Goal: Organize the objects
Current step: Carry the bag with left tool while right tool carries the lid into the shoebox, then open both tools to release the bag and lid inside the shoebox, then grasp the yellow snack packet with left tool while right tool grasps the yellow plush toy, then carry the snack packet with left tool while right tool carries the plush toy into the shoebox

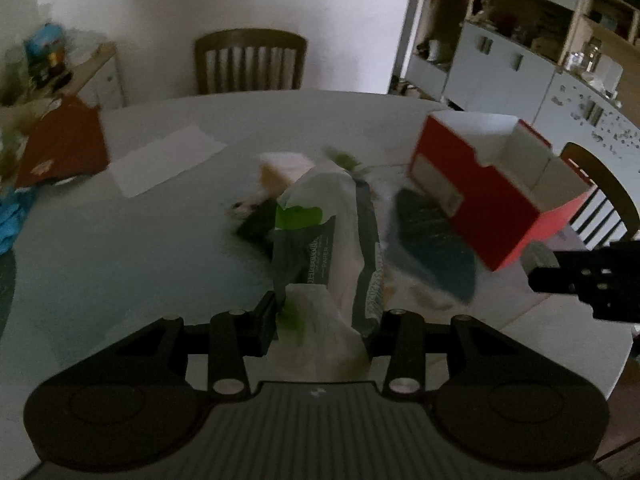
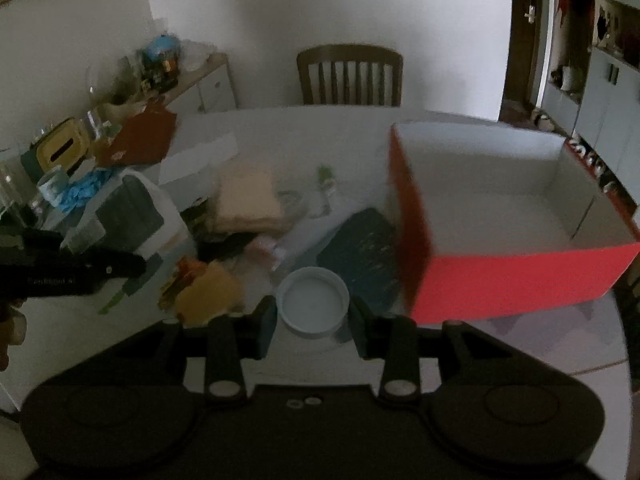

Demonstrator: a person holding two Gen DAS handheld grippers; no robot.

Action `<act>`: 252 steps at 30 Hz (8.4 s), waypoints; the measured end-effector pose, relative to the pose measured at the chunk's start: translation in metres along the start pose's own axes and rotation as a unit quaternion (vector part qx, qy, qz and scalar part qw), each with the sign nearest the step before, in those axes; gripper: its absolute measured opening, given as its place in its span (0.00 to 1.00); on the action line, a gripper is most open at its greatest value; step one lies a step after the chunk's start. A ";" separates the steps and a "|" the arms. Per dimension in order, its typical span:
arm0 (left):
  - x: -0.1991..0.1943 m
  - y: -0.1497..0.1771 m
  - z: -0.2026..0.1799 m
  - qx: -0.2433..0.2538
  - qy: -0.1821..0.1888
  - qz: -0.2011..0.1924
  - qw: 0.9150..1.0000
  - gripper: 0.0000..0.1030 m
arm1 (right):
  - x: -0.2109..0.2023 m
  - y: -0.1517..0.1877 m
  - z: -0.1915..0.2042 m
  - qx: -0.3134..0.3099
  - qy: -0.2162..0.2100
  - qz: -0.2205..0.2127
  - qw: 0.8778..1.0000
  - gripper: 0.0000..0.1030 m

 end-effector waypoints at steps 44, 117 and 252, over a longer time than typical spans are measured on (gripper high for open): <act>0.198 -0.122 -0.298 0.193 0.041 0.134 0.971 0.41 | 0.083 -0.033 -0.235 -0.042 0.037 0.134 0.989 0.37; 0.009 -0.059 -0.079 0.014 0.068 -0.011 0.998 0.82 | -0.005 -0.033 -0.016 -0.028 -0.041 -0.011 0.999 0.61; 0.027 -0.066 -0.175 0.093 0.121 -0.064 0.986 0.16 | -0.022 -0.022 -0.111 0.115 -0.011 -0.006 0.993 0.47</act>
Point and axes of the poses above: each gripper's, at about its wrist camera, not at the fingertips, and x roughly the way its jaws point, z to its left, y to its underside, the point moved 10 cm from there along x, roughly the way its jaws point, and after that the axes turned 7 degrees about -y, right-handed, at the moved point
